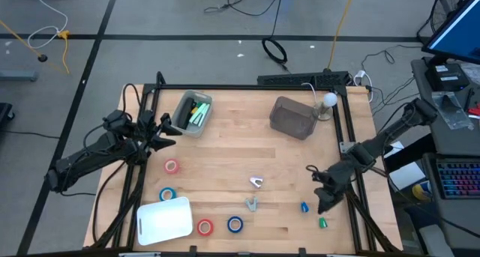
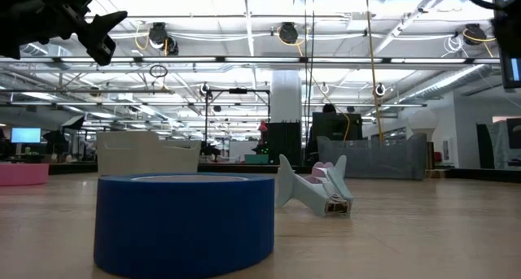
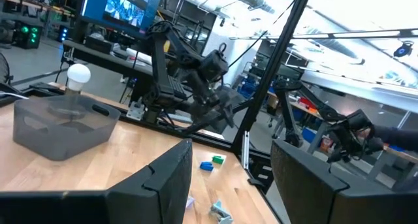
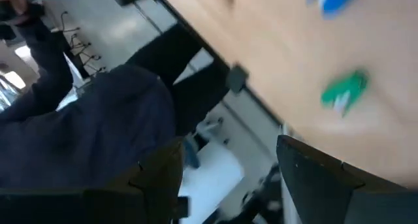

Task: Pick and place Stapler, Stapler remover, tape
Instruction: Put the green stapler into the gray bin

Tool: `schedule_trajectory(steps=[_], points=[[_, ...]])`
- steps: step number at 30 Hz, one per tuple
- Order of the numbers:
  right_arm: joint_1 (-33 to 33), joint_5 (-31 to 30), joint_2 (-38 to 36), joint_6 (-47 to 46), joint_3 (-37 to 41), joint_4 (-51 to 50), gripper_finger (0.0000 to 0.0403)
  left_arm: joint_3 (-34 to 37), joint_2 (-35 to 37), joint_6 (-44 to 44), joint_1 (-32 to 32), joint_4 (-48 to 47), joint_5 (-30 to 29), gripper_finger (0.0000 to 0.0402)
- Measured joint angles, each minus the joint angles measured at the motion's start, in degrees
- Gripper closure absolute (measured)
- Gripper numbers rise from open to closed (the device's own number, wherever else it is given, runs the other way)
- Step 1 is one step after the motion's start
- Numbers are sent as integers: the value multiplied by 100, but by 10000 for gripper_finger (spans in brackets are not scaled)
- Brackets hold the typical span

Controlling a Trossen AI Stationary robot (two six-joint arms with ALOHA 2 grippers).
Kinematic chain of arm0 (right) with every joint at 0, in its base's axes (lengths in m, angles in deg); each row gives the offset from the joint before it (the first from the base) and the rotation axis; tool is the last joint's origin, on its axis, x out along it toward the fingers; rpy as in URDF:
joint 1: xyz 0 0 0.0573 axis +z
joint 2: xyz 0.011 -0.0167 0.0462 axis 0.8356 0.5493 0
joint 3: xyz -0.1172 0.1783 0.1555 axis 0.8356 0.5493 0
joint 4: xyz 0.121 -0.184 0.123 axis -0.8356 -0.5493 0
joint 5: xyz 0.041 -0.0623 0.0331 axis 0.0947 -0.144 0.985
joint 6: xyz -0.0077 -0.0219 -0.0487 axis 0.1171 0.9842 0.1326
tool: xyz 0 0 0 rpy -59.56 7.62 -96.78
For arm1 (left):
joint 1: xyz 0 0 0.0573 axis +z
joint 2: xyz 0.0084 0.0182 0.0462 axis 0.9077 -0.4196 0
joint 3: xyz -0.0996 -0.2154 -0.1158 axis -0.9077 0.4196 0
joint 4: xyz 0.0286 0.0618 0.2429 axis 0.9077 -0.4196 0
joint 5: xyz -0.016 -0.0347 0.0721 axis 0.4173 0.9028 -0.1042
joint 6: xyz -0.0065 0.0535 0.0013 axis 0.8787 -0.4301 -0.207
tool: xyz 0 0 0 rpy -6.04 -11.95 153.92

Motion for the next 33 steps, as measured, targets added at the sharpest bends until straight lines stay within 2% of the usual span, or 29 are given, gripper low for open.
schedule_trajectory(steps=[4, 9, 13, 24, 33], points=[[443, 11, 0, -913, 0, 260, 165, 0, 0, -59, 0, -1, -2, 195], [751, -286, 0, -754, 0, 482, 165, 0, 0, -109, 0, -4, -4, 195], [791, -776, 2, -727, 0, 477, 165, 0, 0, 8, 0, -7, -2, 195], [787, -1016, 2, -398, 0, 476, 165, 0, 0, 24, 0, -9, 0, 195], [817, -1336, 2, -1360, -2, 478, 165, 0, 0, 44, 0, -9, 9, 195]])
